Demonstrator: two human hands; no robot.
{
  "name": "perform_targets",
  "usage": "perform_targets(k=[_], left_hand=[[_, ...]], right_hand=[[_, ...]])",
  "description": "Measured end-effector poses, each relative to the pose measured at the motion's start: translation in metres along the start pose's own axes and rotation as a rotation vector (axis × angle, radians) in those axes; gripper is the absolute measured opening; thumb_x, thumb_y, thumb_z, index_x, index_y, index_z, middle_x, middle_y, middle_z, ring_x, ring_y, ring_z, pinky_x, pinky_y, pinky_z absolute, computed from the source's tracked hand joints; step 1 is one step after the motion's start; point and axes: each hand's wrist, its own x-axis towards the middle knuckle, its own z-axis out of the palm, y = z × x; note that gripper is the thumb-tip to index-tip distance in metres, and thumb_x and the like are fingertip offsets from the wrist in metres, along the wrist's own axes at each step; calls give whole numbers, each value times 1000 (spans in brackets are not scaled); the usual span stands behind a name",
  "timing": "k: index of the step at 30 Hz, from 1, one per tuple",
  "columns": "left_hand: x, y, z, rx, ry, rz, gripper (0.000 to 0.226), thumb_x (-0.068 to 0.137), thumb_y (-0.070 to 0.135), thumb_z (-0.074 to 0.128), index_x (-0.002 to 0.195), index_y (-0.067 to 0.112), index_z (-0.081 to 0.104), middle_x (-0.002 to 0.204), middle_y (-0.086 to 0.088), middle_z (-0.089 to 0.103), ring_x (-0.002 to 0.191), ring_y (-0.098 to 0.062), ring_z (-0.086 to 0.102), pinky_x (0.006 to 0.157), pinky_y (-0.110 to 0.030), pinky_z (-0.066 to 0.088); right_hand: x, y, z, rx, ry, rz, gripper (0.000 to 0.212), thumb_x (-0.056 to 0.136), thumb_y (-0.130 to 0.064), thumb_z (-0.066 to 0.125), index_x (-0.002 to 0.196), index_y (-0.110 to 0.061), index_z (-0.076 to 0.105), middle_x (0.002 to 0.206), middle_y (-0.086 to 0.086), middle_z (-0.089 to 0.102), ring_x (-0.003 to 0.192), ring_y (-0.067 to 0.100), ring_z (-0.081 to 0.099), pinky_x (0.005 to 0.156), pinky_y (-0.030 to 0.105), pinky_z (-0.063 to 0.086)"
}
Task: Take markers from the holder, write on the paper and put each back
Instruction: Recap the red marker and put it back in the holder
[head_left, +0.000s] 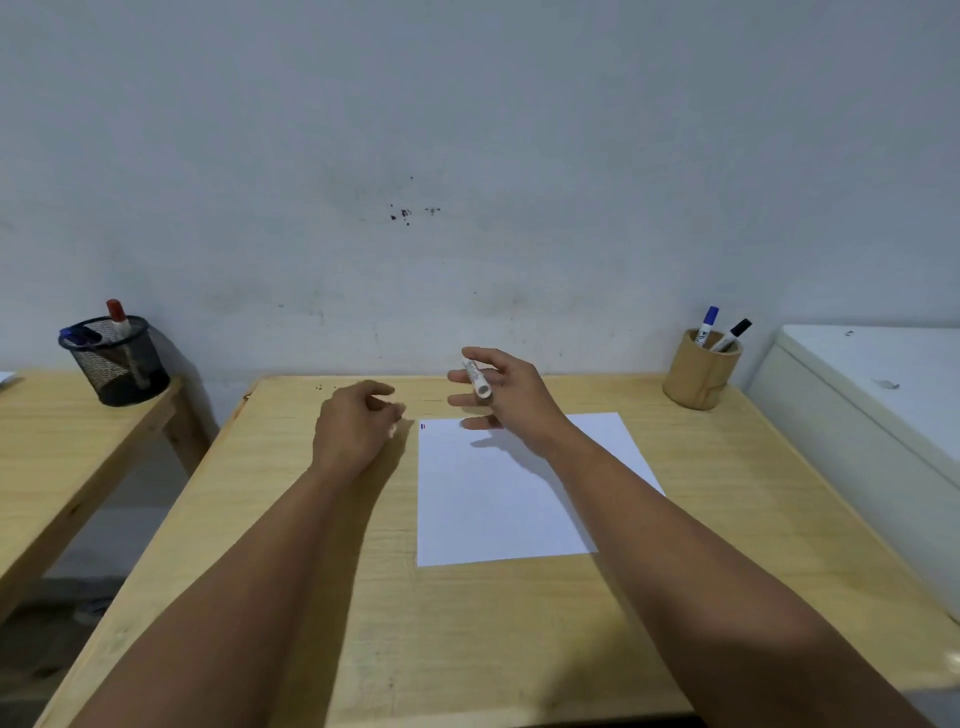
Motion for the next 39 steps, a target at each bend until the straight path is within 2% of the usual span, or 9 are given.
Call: perform_targets(k=[4, 7, 10, 17, 23, 29, 31, 36, 39], left_hand=[[-2, 40, -10, -391, -32, -88, 9, 93, 21, 75, 90, 14, 80, 86, -1, 79, 78, -12, 69, 75, -31, 50], [-6, 68, -11, -493, -59, -105, 13, 95, 24, 73, 98, 13, 79, 90, -1, 79, 83, -14, 69, 75, -31, 51], [-12, 92, -8, -506, -65, -80, 13, 95, 25, 73, 98, 13, 79, 89, 0, 79, 82, -14, 68, 74, -31, 51], [-29, 126, 9, -462, -105, -22, 11, 94, 23, 74, 87, 16, 79, 90, -5, 80, 81, -17, 69, 74, -32, 52], [-41, 146, 33, -363, -150, 66, 14, 90, 22, 77, 84, 10, 83, 87, -8, 79, 76, -17, 69, 73, -33, 52], [-55, 164, 85, -376, -210, 89, 22, 96, 25, 71, 85, 10, 81, 82, -6, 78, 80, -19, 71, 66, -31, 58], [-57, 174, 104, -368, -321, 89, 29, 100, 33, 65, 89, 12, 81, 93, -5, 79, 87, -18, 73, 74, -35, 60], [-42, 211, 169, -205, -471, 186, 50, 100, 38, 56, 149, 24, 54, 118, -1, 75, 105, -19, 70, 102, -48, 54], [-31, 229, 208, -86, -466, 262, 65, 93, 48, 67, 151, 21, 51, 128, -2, 71, 118, -20, 66, 103, -35, 49]], right_hand=[[-14, -12, -10, 285, 12, 78, 29, 108, -5, 54, 123, -14, 77, 110, 12, 80, 85, 30, 81, 74, 43, 70], [-23, -10, -12, 61, -2, -28, 21, 111, -8, 55, 124, -11, 72, 105, 10, 74, 68, 19, 73, 63, 34, 66], [-32, -6, -12, -161, 5, -106, 14, 108, -16, 65, 120, -22, 66, 107, 12, 80, 66, 14, 73, 58, 30, 61], [-47, -13, -34, -266, 82, -168, 23, 100, -14, 74, 107, -36, 70, 101, 13, 79, 61, 11, 72, 62, 31, 55], [-58, -18, -58, -267, 154, -184, 19, 100, -13, 73, 112, -28, 71, 107, 15, 82, 58, 7, 70, 58, 26, 52], [-60, -1, -106, -260, 231, -157, 37, 97, -13, 80, 130, -22, 68, 86, -5, 80, 62, 9, 73, 65, 29, 53], [-62, 7, -131, -244, 263, -122, 41, 97, -10, 80, 136, -17, 70, 85, -5, 77, 67, 11, 74, 69, 31, 56], [-52, -11, -202, -270, 480, -167, 26, 97, -12, 81, 95, -37, 75, 80, -12, 75, 69, -4, 69, 81, 28, 54], [-34, -41, -246, -205, 650, -230, 15, 98, -18, 80, 103, -30, 71, 86, -4, 81, 75, 14, 76, 76, 30, 60]])
